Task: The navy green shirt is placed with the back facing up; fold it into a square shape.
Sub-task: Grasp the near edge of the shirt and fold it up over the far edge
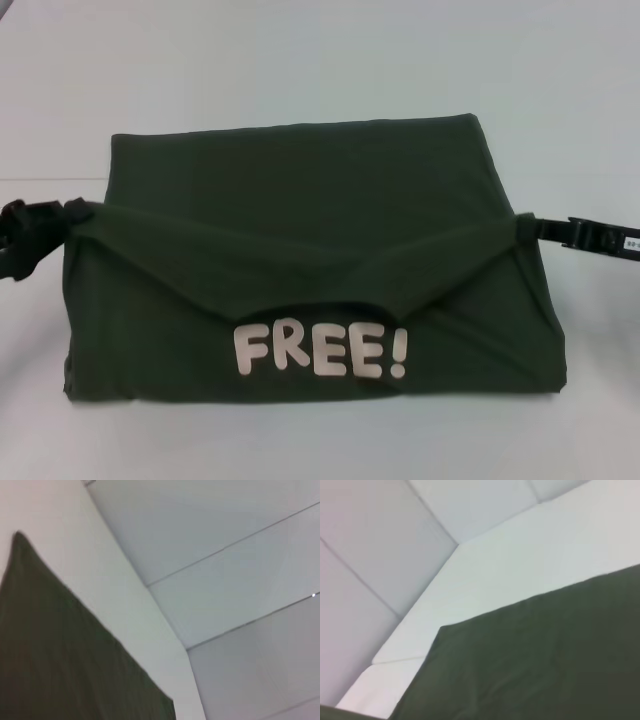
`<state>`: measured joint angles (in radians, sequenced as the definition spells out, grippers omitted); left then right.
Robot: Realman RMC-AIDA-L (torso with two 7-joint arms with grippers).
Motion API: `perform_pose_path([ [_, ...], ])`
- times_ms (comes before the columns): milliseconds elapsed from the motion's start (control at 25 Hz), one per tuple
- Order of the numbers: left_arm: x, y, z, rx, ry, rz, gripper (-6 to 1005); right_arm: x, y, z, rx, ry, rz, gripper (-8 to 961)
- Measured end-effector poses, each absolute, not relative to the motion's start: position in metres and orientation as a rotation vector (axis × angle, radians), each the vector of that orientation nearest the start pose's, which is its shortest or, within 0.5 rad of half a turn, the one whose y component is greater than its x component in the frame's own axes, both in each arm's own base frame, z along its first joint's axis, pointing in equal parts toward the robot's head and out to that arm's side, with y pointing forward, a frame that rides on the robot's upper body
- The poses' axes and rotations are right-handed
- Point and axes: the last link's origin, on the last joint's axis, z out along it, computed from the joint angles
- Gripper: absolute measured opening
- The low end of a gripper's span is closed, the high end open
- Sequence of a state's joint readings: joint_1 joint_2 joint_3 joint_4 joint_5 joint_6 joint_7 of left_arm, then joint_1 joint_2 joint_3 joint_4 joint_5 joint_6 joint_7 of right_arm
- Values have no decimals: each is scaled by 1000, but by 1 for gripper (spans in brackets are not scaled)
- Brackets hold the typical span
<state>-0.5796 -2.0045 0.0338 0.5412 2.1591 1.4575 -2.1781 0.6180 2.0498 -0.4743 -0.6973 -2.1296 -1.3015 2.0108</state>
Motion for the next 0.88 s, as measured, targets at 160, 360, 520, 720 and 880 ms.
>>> perform_pose_path([
  [160, -320, 366, 69, 2279, 2251, 1557, 55, 283, 396, 44, -2126, 1333, 723, 112],
  [360, -314, 380, 59, 2408, 2235, 1540, 55, 283, 407, 42, -2069, 1284, 695, 114],
  [520, -310, 390, 49, 2489, 2227, 1511, 55, 282, 414, 38, -2052, 1251, 658, 116],
  [720, -308, 400, 37, 2565, 2262, 1455, 55, 284, 418, 34, -2035, 1238, 618, 119],
  [880, -309, 404, 35, 2595, 2289, 1444, 54, 287, 419, 31, -2022, 1237, 592, 121],
])
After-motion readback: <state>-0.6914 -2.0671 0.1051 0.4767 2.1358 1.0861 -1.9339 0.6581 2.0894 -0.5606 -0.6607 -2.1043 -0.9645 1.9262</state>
